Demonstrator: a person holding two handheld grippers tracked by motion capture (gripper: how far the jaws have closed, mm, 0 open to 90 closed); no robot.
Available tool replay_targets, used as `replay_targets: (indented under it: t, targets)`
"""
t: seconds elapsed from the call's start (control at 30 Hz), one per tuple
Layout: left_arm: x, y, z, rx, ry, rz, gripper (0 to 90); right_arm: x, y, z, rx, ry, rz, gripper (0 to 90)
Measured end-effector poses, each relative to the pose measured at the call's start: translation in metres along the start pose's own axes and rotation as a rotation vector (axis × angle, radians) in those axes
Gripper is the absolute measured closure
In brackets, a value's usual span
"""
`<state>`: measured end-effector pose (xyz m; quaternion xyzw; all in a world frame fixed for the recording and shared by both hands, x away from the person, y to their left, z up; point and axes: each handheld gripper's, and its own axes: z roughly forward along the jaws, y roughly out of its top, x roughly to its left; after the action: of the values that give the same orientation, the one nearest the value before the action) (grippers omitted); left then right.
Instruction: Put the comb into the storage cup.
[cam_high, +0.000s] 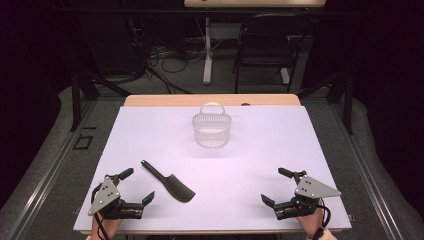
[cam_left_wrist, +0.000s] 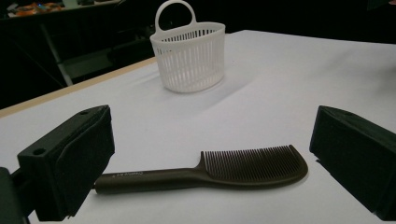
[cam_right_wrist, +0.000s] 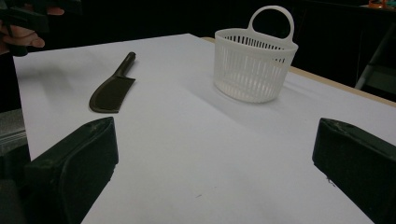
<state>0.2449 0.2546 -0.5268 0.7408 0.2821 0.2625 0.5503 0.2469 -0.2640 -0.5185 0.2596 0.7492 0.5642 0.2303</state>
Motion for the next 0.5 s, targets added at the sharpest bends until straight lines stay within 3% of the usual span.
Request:
replay_targets:
  t: [0.5]
  targets:
    - [0.0036,0.0046,0.0034,0.014,0.023,0.015,0.2,-0.0005,-0.0010,0.0032,0.006,0.002,0.000,0.0]
